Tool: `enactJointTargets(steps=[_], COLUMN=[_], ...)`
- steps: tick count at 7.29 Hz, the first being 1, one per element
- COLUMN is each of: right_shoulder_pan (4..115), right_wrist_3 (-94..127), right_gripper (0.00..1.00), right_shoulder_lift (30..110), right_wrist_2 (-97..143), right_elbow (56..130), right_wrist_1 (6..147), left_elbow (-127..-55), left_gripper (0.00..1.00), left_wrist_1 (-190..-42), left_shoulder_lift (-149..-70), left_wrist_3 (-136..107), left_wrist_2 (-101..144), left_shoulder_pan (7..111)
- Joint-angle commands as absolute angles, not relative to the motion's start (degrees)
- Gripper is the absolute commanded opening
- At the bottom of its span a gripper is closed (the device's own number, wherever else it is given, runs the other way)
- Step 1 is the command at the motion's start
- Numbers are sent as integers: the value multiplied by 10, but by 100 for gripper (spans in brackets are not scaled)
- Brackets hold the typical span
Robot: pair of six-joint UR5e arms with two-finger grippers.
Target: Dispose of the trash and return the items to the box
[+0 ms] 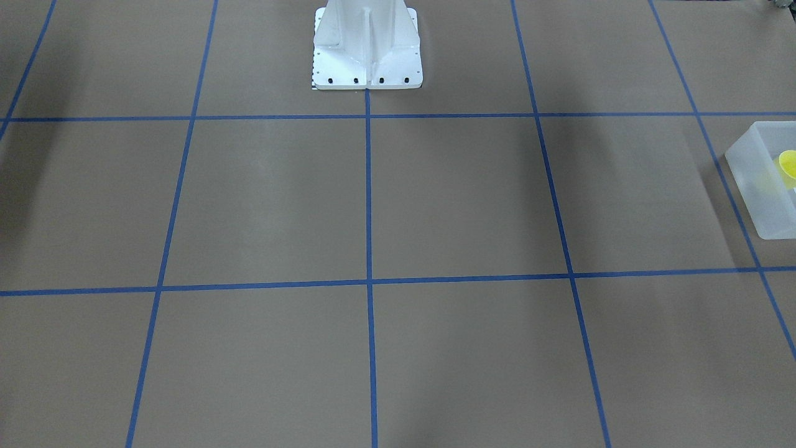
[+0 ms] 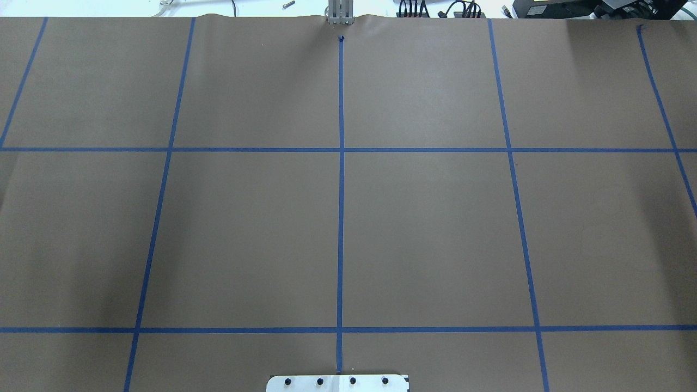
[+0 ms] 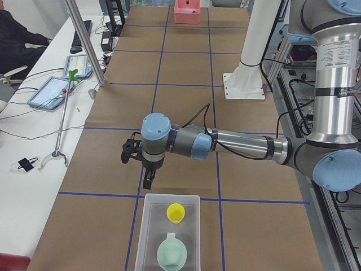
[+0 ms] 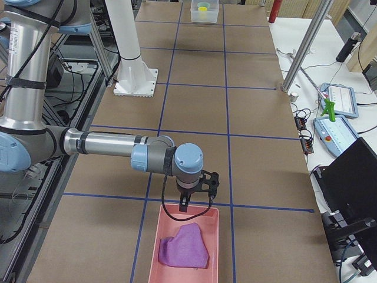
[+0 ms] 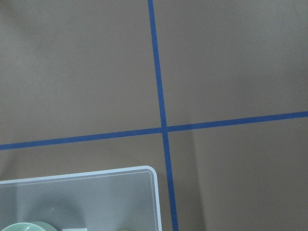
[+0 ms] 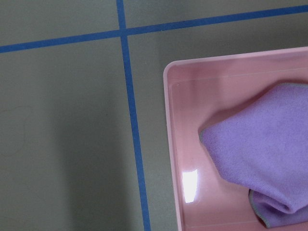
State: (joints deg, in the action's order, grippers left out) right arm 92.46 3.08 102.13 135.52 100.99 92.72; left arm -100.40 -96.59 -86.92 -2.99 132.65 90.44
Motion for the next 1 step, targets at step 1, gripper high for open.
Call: enactJointTargets(steps=[1], right_shoulder_pan=[925], right_wrist_3=[31], right_gripper=[100], right_shoulder_lift=[1021], right_wrist_2=[1356], right_elbow=[1010], right_wrist_1=[927], left_elbow=[-1003], left_gripper=[99], left_wrist_1=[-966], left_shoulder_lift=[-869], left_wrist_3=[-30], left_wrist_2=[1327], left_shoulder_pan=[904])
